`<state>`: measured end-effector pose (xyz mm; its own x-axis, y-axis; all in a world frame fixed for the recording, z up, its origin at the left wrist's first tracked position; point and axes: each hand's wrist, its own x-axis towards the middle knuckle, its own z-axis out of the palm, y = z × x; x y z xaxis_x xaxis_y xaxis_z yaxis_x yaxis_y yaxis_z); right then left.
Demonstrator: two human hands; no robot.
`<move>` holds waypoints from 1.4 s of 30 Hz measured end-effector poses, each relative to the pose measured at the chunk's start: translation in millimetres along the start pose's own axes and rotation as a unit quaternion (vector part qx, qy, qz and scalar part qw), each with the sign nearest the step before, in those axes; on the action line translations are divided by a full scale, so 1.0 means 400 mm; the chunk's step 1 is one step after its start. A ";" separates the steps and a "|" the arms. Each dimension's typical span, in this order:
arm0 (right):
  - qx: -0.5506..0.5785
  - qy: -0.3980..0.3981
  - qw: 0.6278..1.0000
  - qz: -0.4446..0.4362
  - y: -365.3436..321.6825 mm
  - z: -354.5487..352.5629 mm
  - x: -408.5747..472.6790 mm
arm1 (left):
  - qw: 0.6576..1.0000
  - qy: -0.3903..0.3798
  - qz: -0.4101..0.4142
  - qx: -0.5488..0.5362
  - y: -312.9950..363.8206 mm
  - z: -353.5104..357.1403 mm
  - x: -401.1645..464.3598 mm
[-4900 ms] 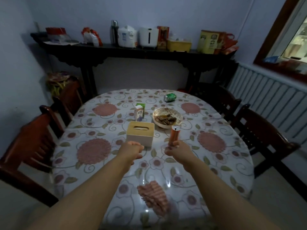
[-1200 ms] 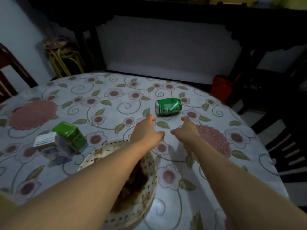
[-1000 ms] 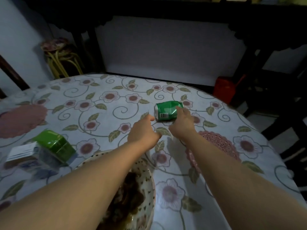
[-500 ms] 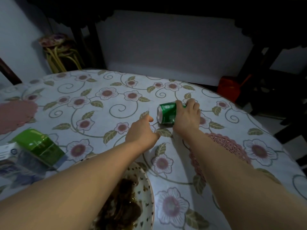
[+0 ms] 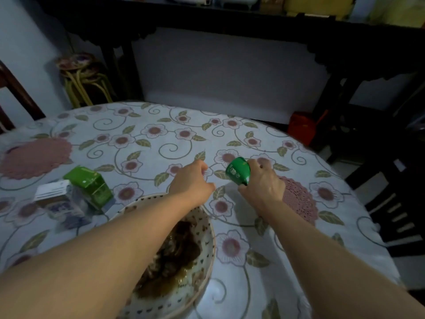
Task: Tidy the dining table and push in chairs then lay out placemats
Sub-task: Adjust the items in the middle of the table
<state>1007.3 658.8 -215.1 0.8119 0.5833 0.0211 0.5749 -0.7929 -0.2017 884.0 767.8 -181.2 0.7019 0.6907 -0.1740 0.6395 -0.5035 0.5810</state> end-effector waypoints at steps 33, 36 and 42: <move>0.224 -0.054 0.970 -0.075 -0.422 -0.296 -1.034 | 0.994 -0.059 0.088 0.030 -0.374 -0.370 -0.934; 0.159 -0.084 0.981 -0.071 -0.443 -0.236 -1.046 | 0.997 -0.016 0.066 0.024 -0.414 -0.377 -0.950; 0.076 -0.130 0.983 -0.101 -0.489 -0.080 -1.057 | 1.000 0.006 -0.005 0.014 -0.527 -0.364 -0.971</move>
<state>554.9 561.6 -153.3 0.6185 0.7667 -0.1723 0.6831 -0.6329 -0.3643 430.9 681.2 -120.3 0.6918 0.7018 -0.1701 0.6553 -0.5111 0.5562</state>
